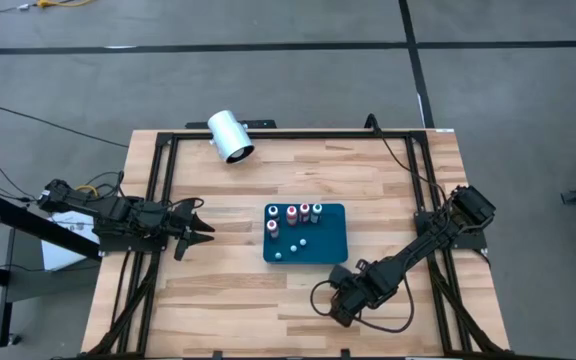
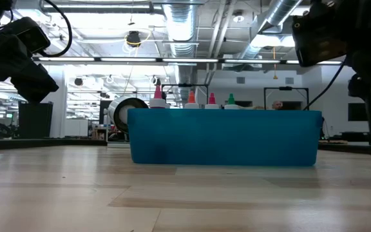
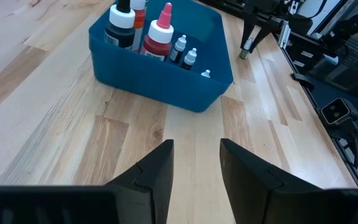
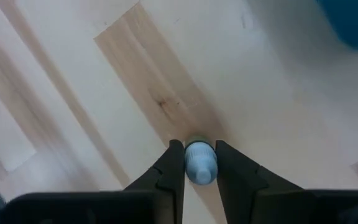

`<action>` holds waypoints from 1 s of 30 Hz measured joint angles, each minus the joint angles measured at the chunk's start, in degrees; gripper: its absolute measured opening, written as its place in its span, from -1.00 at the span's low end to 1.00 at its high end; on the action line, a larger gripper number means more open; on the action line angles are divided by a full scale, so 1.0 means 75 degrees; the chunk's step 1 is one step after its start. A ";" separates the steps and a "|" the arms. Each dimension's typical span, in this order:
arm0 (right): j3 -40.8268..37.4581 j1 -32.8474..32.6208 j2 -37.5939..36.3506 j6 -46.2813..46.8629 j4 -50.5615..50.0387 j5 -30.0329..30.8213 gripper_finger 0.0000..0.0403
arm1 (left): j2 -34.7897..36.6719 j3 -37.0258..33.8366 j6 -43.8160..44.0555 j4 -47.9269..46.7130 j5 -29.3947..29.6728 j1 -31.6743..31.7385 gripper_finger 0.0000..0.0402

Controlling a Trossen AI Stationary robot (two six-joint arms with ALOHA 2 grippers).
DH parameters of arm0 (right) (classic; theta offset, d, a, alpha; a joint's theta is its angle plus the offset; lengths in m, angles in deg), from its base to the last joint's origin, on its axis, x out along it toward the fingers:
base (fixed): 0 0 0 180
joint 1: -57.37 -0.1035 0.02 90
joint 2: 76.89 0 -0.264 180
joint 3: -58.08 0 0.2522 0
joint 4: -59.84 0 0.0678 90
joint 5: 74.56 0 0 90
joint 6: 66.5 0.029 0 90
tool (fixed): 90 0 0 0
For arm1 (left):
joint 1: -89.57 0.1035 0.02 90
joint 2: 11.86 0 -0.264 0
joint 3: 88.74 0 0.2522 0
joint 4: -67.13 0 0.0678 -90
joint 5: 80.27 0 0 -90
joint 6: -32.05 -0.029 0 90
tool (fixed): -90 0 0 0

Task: Pick & Place food coloring
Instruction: Put the small green food coloring bottle into the blue bin

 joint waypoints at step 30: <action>0.0842 0.1048 -0.1724 -0.2577 0.0630 -0.0015 -0.68 | -0.0001 -0.0003 -0.0039 -0.0115 -0.0015 0.0002 -0.39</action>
